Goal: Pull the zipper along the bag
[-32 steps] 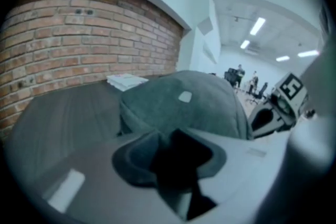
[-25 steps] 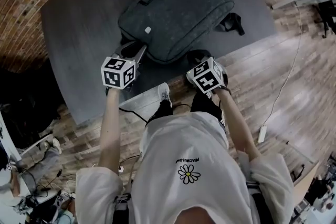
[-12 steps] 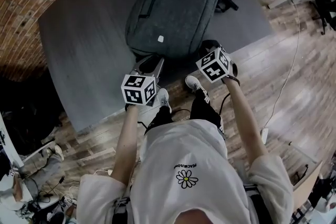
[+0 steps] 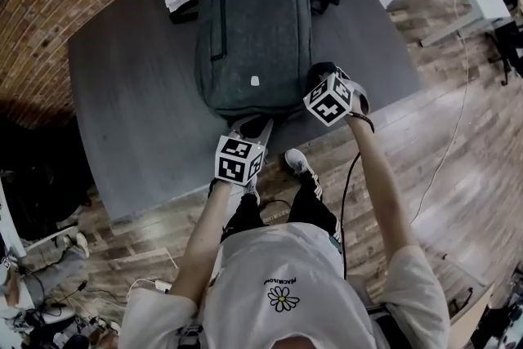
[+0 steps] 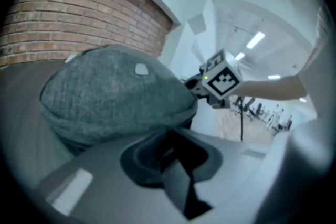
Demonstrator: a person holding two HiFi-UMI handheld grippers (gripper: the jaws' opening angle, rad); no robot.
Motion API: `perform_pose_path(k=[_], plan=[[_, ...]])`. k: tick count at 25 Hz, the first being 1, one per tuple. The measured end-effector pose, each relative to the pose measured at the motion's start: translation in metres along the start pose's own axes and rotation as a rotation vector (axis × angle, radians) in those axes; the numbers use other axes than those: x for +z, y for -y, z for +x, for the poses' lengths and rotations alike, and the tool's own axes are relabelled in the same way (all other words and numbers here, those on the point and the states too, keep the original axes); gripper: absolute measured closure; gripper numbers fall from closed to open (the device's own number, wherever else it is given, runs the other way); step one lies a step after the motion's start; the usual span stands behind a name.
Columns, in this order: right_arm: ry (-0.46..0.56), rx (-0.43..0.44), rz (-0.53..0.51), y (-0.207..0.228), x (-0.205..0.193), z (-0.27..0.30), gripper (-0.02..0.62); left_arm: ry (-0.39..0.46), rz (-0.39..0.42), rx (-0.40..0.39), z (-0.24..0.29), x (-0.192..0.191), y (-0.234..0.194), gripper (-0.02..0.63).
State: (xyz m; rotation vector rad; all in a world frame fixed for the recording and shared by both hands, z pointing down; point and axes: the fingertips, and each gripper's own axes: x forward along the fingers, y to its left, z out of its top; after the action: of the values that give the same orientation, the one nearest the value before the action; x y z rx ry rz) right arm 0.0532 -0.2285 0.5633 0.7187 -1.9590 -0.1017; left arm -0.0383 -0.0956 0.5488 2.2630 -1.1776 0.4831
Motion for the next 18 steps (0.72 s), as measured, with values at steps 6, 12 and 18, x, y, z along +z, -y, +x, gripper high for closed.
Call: perform_pose_path(k=[6, 12, 18], plan=[[0.001, 0.023, -0.002, 0.011, -0.016, 0.005, 0.592, 0.031, 0.045, -0.005, -0.011, 0.015, 0.016, 0.566], [-0.015, 0.033, 0.035, 0.012, -0.027, -0.002, 0.592, 0.138, 0.288, 0.147, -0.052, 0.102, -0.037, 0.587], [-0.06, 0.081, -0.007, 0.007, -0.034, -0.006, 0.594, -0.031, 0.379, 0.152, -0.006, 0.102, -0.078, 0.606]])
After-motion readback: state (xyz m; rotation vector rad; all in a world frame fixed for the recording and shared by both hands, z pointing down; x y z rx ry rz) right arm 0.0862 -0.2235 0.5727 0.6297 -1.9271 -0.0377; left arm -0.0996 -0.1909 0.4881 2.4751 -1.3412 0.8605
